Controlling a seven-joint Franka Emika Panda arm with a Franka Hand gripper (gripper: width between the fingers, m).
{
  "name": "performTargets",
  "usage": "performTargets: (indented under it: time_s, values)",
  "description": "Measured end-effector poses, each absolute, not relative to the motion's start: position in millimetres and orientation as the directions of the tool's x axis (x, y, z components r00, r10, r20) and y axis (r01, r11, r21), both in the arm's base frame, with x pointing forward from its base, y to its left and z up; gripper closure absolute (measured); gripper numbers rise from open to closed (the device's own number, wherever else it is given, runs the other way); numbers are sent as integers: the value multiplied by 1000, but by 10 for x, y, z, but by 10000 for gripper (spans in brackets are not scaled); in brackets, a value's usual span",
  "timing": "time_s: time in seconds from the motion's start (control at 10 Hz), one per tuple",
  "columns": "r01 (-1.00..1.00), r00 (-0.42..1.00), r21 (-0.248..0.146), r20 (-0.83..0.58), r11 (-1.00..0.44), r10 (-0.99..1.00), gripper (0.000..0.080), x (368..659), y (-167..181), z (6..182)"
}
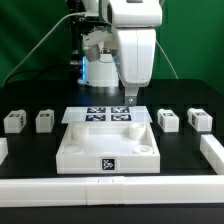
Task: Assemble one leg
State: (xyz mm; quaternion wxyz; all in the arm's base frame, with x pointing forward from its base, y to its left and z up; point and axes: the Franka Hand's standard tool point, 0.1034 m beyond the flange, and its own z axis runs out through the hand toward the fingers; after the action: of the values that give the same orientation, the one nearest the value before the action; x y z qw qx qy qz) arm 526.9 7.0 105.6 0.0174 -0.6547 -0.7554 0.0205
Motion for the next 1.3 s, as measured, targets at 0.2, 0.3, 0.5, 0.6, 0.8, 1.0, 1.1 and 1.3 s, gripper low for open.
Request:
performTargets:
  time_s: [0.2,0.3,0.5,0.6,0.8,1.0,1.1,1.3]
  values:
    - [991,-121,-49,4,122,993,150,4987,-156,931]
    - [993,-100,-64,7,100,995,150,4771,-301,850]
    - [994,-58,-94,16,59,998,150,4506,-449,656]
    - [994,-52,-95,20,54,998,150,4466,-424,572]
    - [998,-39,-50,23,40,999,150,4462,-348,463]
    - [999,-24,-21,26,24,999,150,4475,-327,396]
    - [1000,-2,-24,25,3,1000,150,4465,-351,387]
    - [998,33,-54,24,-31,999,150,4420,-350,367]
